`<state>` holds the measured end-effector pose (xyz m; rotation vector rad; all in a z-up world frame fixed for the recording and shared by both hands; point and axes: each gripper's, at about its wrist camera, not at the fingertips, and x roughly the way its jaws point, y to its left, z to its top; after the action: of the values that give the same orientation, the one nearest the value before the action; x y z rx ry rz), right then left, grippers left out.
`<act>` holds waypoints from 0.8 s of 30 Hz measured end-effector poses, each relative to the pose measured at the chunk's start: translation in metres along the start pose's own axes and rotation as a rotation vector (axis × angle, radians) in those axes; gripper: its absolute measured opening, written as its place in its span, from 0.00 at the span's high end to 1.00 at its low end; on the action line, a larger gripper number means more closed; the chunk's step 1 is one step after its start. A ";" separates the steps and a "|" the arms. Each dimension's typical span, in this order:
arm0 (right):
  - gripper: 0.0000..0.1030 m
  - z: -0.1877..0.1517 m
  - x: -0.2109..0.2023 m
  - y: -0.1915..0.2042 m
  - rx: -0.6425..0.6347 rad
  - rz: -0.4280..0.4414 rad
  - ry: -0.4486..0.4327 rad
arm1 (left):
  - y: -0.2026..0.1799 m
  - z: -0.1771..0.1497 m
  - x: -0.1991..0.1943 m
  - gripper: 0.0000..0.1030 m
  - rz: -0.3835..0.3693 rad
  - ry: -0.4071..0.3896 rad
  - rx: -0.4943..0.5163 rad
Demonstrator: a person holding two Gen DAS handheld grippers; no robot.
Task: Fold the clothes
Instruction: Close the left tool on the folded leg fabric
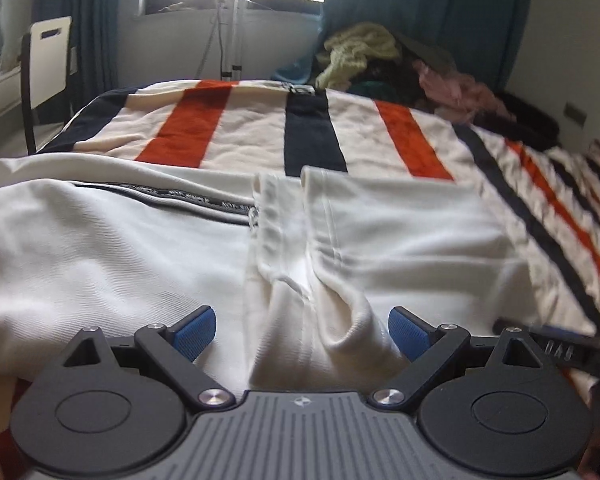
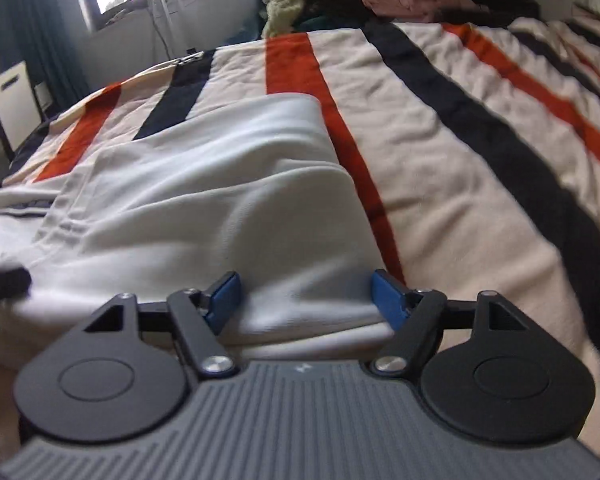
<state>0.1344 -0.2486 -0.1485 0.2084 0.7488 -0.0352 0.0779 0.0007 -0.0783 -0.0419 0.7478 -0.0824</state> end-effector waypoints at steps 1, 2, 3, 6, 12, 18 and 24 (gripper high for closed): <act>0.28 0.001 -0.001 0.001 0.000 0.000 -0.002 | -0.001 -0.002 -0.002 0.08 0.006 -0.007 0.008; 0.28 0.001 -0.001 0.001 0.002 0.001 -0.003 | -0.001 -0.003 -0.004 0.08 0.009 -0.014 0.012; 0.28 0.000 -0.002 0.001 0.004 0.002 -0.004 | 0.000 -0.003 -0.006 0.08 0.007 -0.023 0.013; 0.28 -0.001 -0.003 0.000 0.017 0.009 -0.009 | 0.002 -0.002 -0.011 0.08 -0.009 -0.042 0.012; 0.27 0.000 -0.006 -0.003 0.045 0.015 -0.016 | 0.005 -0.006 0.000 0.21 -0.018 0.000 -0.002; 0.27 0.000 -0.007 -0.002 0.044 0.014 -0.021 | 0.009 -0.010 0.005 0.61 -0.045 0.005 -0.066; 0.28 -0.001 -0.008 -0.001 0.033 0.014 -0.025 | 0.013 -0.011 -0.011 0.74 -0.092 0.008 -0.117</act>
<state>0.1277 -0.2498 -0.1444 0.2438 0.7225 -0.0366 0.0626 0.0149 -0.0798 -0.1875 0.7577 -0.1269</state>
